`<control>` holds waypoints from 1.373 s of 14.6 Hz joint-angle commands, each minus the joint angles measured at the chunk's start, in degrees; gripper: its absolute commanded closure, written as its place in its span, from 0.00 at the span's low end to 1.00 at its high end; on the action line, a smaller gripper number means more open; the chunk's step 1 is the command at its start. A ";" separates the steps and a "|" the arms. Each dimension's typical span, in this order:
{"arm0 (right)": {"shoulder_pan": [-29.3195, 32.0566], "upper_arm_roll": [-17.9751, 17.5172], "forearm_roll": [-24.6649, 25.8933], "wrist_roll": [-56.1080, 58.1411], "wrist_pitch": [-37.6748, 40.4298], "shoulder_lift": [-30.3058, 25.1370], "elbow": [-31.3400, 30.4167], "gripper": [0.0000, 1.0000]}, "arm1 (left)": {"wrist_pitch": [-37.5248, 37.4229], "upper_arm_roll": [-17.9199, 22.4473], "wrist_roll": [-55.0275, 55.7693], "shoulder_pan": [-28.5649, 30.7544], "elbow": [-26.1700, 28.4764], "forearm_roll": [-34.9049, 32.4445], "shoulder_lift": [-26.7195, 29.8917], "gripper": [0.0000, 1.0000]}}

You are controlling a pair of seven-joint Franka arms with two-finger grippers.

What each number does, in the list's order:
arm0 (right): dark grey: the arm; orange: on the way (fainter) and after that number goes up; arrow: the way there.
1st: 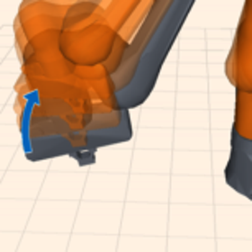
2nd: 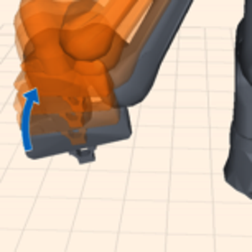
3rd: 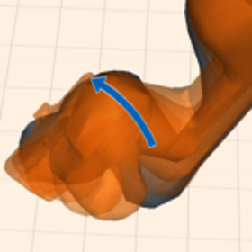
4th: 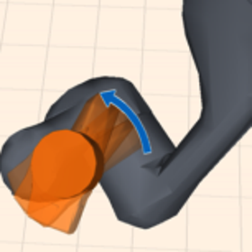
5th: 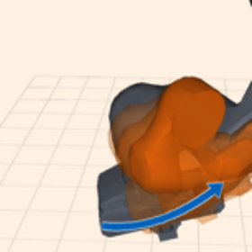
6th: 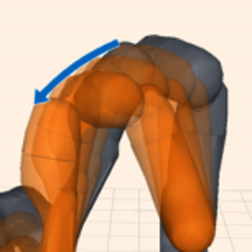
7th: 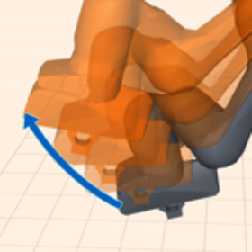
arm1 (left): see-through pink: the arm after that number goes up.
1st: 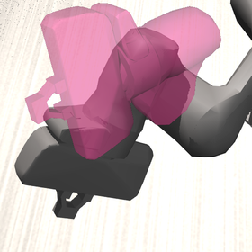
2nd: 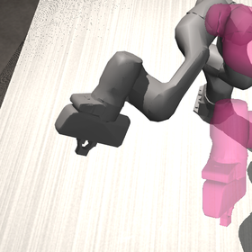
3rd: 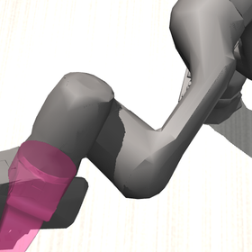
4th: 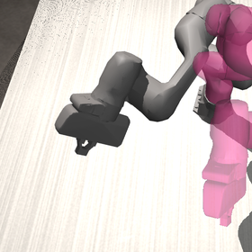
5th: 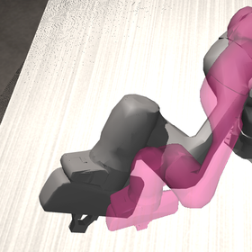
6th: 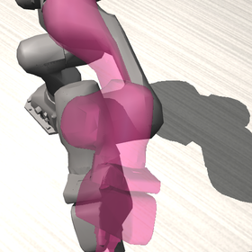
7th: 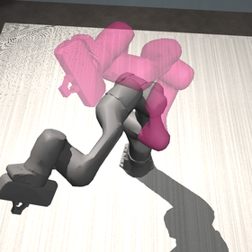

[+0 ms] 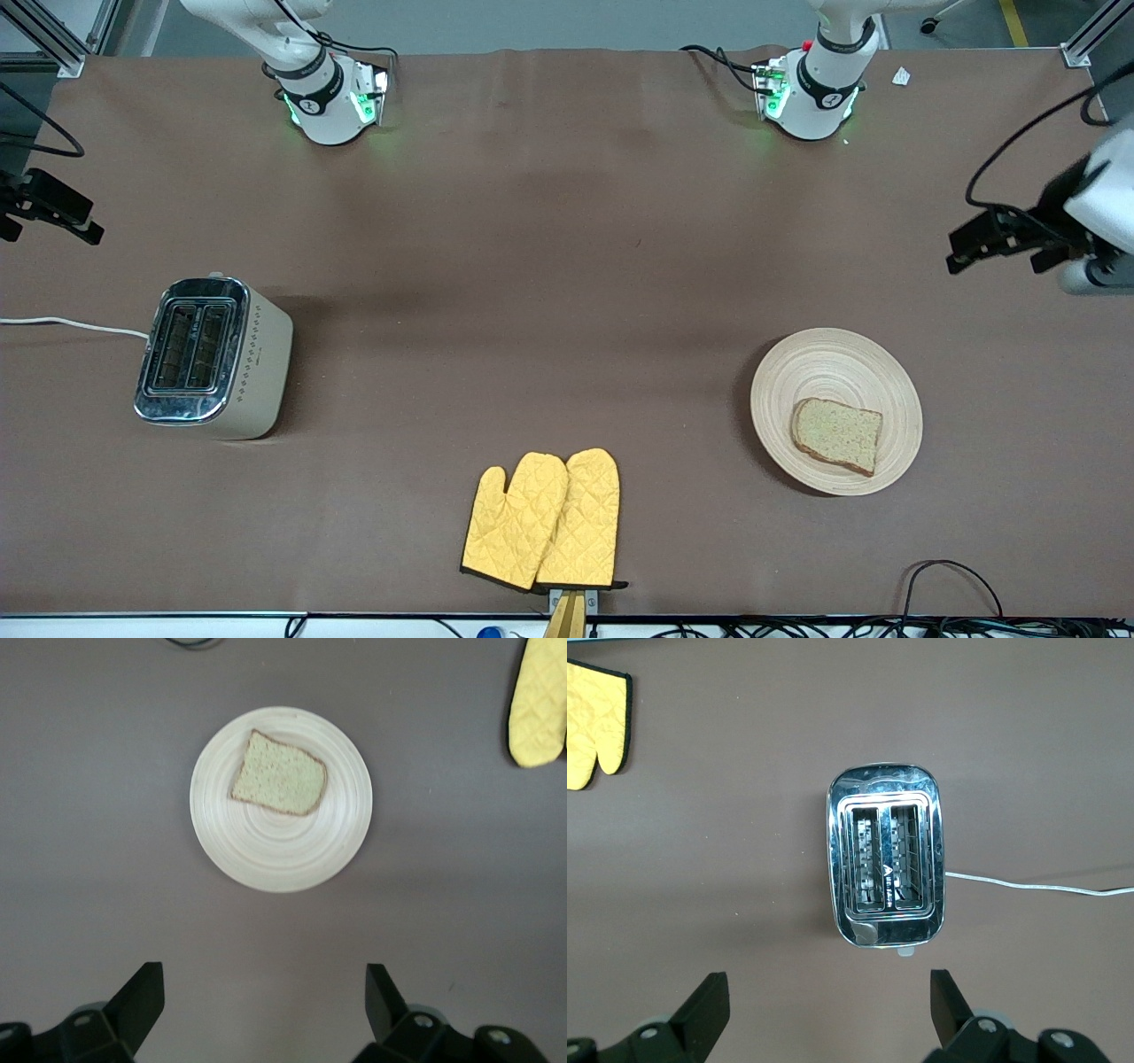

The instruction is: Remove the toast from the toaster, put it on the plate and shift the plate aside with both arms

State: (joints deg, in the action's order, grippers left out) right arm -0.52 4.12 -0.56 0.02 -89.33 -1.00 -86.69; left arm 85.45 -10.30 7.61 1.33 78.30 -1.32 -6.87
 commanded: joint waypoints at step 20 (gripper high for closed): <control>1.05 -0.60 -0.67 0.77 0.03 -0.50 -0.50 0.00 | -0.37 2.91 -1.28 -2.74 12.84 -0.44 11.70 0.00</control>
